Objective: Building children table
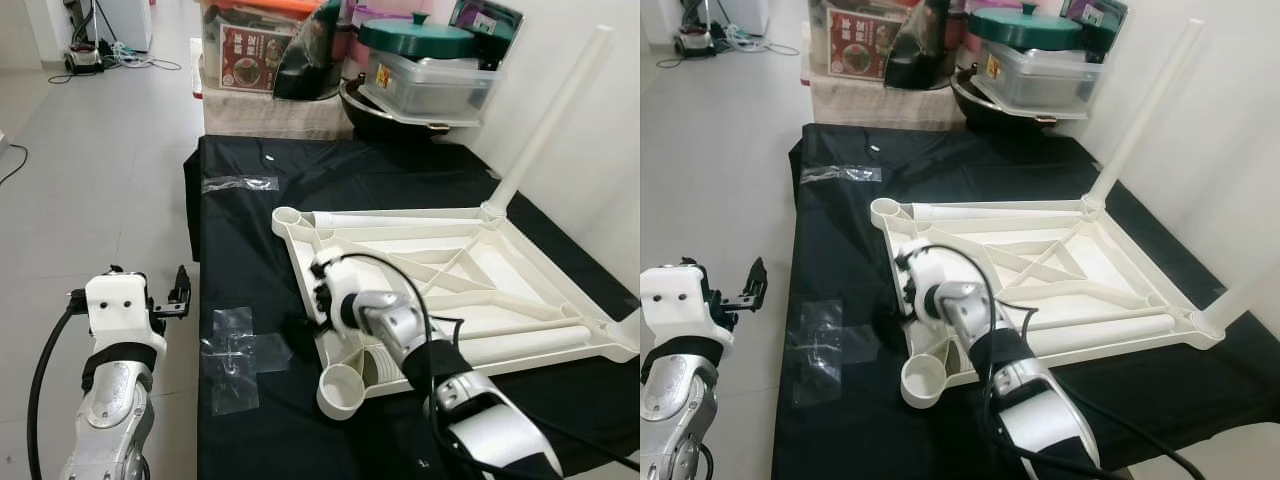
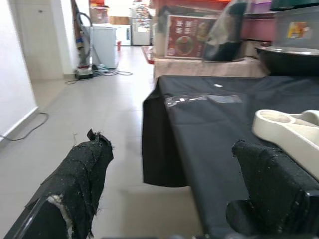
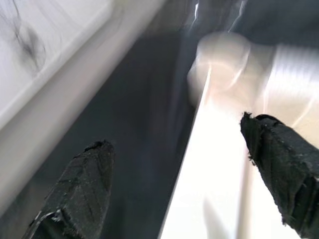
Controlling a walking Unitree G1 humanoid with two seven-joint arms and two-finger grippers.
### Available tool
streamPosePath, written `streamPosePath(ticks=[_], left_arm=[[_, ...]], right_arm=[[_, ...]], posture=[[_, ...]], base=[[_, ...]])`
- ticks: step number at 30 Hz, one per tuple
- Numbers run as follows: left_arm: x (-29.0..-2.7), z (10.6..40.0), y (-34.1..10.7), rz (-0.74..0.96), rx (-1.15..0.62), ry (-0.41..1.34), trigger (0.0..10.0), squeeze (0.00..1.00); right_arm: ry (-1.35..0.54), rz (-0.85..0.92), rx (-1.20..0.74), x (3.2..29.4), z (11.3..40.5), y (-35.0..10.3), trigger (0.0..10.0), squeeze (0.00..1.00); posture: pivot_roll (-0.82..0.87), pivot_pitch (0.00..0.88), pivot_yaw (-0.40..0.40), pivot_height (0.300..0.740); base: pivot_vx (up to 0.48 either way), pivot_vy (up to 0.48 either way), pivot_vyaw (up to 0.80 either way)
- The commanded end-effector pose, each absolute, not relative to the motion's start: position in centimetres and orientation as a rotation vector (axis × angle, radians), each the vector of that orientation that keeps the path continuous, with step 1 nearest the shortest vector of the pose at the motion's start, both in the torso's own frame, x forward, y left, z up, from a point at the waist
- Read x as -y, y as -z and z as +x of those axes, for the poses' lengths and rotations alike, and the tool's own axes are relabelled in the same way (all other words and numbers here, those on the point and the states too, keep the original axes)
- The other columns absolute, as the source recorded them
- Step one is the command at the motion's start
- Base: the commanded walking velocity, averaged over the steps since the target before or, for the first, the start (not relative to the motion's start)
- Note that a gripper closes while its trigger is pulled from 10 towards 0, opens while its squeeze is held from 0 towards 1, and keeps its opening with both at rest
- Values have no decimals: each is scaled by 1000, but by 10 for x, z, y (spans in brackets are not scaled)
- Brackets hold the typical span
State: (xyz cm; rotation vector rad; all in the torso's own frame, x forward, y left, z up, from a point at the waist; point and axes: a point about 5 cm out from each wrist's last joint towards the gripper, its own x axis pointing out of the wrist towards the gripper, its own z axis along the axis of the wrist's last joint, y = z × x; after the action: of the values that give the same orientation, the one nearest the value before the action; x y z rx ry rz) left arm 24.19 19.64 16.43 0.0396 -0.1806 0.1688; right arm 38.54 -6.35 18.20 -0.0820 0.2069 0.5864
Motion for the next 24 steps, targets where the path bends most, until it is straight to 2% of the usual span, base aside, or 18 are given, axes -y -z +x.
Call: streamPosePath(ticks=[1,2,3,5,6,8,9,11,23,24], left_arm=[[-194,241,-163,45,175,-159,10000,0],[-194,241,-163,45,175,-159,10000,0],[-194,242,-163,45,176,-159,10000,0],[-194,242,-163,45,176,-159,10000,0],[-194,242,-163,45,177,-161,10000,0],[-194,242,-163,45,177,-161,10000,0],[-195,242,-163,44,177,-162,10000,0],[-195,242,-162,44,175,-161,10000,0],[-195,243,-163,45,175,-159,10000,0],[-195,243,-163,44,175,-160,10000,0]], right_arm=[[-508,-41,-179,73,389,-187,10000,0],[-508,-41,-179,73,389,-187,10000,0],[-370,1,-219,87,395,-182,10000,0],[-370,1,-219,87,395,-182,10000,0],[-240,35,-292,103,397,-171,10000,0],[-240,35,-292,103,397,-171,10000,0],[-176,55,-364,111,396,-159,10000,0],[-170,92,-437,111,392,-148,10000,0],[-210,133,-535,102,385,-131,10000,0],[-258,240,-602,93,381,-127,10000,0]], posture=[[136,0,-159,740],[136,0,-159,740],[139,0,-162,740],[139,0,-162,740],[141,0,-164,740],[141,0,-164,740],[137,0,-161,740],[135,0,-159,740],[135,0,-158,740],[139,0,-164,740]], base=[[0,0,0],[0,0,0],[0,0,0],[0,0,0],[0,0,0],[0,0,0],[0,0,0],[0,0,0],[0,0,0],[0,0,0]])
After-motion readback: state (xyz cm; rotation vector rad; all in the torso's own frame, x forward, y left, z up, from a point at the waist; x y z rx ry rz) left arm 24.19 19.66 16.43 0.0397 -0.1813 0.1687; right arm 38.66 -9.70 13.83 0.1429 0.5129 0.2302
